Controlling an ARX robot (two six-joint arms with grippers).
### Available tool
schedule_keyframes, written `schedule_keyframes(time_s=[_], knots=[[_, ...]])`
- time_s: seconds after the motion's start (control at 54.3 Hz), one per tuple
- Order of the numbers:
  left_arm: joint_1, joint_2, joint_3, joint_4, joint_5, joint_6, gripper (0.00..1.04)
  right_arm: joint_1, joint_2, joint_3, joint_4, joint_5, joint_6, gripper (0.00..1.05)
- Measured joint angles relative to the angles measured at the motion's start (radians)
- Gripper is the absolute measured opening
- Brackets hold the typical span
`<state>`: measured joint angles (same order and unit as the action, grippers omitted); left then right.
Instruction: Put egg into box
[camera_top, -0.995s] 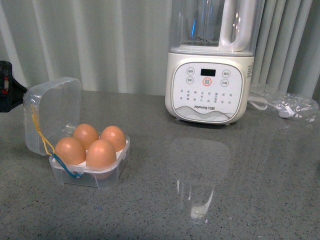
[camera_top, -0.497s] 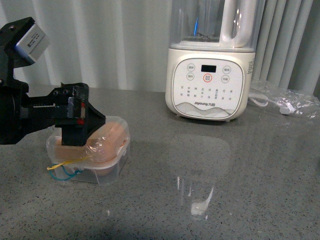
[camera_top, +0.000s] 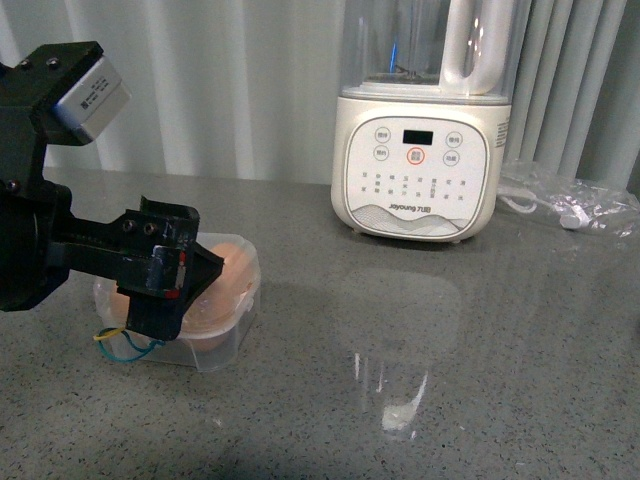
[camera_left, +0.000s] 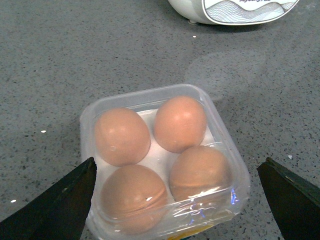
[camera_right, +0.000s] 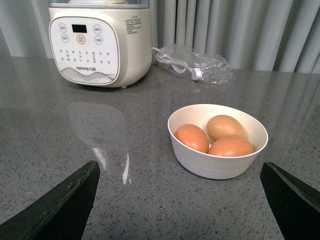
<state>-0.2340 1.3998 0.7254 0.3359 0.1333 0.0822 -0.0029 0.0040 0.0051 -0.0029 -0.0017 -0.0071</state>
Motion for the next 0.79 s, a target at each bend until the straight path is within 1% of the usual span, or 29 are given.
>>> schedule_keyframes(time_s=[0.166,0.295,0.424,0.553,0.663,0.792], knots=[[0.056,-0.077,0.000,-0.055,0.023,0.026,0.98,0.000,0.000,0.000,0.000,0.000,0.000,0.98],[0.137,-0.198,0.003,-0.134,0.029,0.049,0.98,0.000,0.000,0.000,0.000,0.000,0.000,0.98],[0.217,-0.304,0.003,-0.228,0.056,0.076,0.98,0.000,0.000,0.000,0.000,0.000,0.000,0.98],[0.288,-0.400,0.002,-0.314,0.108,0.124,0.98,0.000,0.000,0.000,0.000,0.000,0.000,0.98],[0.357,-0.502,-0.018,-0.392,0.184,0.182,0.98,0.000,0.000,0.000,0.000,0.000,0.000,0.98],[0.415,-0.579,-0.036,-0.444,0.233,0.233,0.98,0.000,0.000,0.000,0.000,0.000,0.000,0.98]])
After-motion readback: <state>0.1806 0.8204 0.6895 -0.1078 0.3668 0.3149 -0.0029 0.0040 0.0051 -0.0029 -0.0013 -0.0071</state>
